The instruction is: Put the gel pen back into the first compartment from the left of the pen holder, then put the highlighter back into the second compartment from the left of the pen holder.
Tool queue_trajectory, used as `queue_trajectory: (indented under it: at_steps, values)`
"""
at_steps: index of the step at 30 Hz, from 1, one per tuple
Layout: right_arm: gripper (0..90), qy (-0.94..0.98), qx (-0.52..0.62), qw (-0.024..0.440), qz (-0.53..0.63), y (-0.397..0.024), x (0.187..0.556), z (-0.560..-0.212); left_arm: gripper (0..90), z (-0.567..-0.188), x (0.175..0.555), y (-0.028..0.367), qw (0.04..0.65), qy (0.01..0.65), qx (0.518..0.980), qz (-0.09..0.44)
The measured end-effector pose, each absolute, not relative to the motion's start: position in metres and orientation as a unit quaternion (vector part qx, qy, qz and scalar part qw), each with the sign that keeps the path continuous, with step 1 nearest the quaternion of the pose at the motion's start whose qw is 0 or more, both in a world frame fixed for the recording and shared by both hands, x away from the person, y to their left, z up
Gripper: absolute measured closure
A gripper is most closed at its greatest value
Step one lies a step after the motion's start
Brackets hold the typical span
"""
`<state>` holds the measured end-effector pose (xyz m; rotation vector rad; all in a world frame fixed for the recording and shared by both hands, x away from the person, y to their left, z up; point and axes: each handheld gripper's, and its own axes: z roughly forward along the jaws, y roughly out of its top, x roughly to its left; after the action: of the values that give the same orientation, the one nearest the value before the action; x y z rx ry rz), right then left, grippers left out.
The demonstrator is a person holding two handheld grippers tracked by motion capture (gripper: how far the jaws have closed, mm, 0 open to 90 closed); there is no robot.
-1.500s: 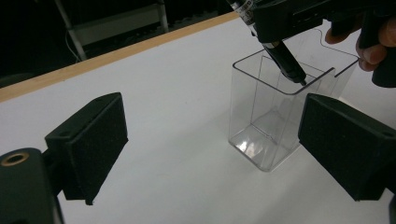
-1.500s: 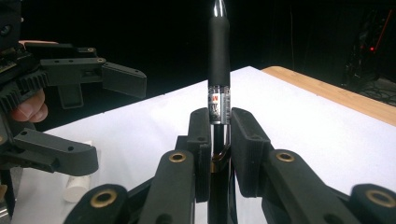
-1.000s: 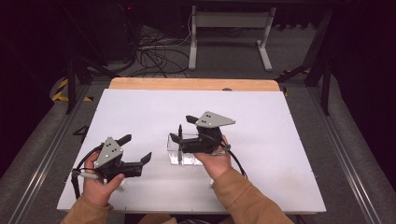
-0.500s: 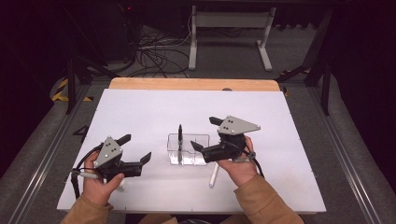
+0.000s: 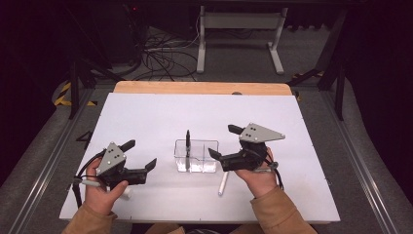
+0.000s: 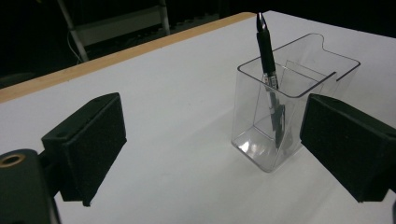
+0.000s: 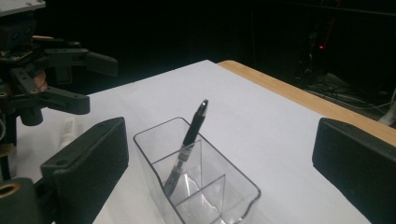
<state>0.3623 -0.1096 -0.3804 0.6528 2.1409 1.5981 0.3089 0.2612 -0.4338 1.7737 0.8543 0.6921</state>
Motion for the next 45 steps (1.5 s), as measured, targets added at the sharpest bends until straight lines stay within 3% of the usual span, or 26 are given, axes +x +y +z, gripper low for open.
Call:
queue_trajectory:
  at_steps: [8, 14, 19, 28, 33, 36, 45]
  values:
    - [5.7, 0.750, 0.268, 0.220, 0.563, -0.133, 0.359, -0.384, 7.8, -0.434, 0.309, 0.261, 0.503, 0.355, 0.733, 0.287]
    - [2.8, 0.762, 0.292, 0.217, 0.535, -0.144, 0.361, -0.387, 7.7, -0.433, 0.310, 0.261, 0.503, 0.356, 0.733, 0.287]
    - [3.0, 0.769, 0.332, 0.182, 0.515, -0.145, 0.368, -0.390, 7.7, -0.433, 0.311, 0.261, 0.504, 0.354, 0.734, 0.287]
    - [3.1, 0.778, 0.324, 0.192, 0.503, -0.148, 0.367, -0.388, 7.4, -0.433, 0.311, 0.260, 0.505, 0.354, 0.734, 0.284]
    - [7.6, 0.784, 0.320, 0.200, 0.493, -0.148, 0.366, -0.387, 7.1, -0.433, 0.311, 0.260, 0.505, 0.356, 0.734, 0.282]
    - [17.1, 0.792, 0.315, 0.200, 0.483, -0.148, 0.365, -0.386, 7.1, -0.433, 0.311, 0.260, 0.506, 0.355, 0.734, 0.282]
    - [20.7, 0.818, 0.357, 0.172, 0.417, -0.141, 0.371, -0.388, 6.8, -0.433, 0.311, 0.260, 0.507, 0.354, 0.734, 0.281]
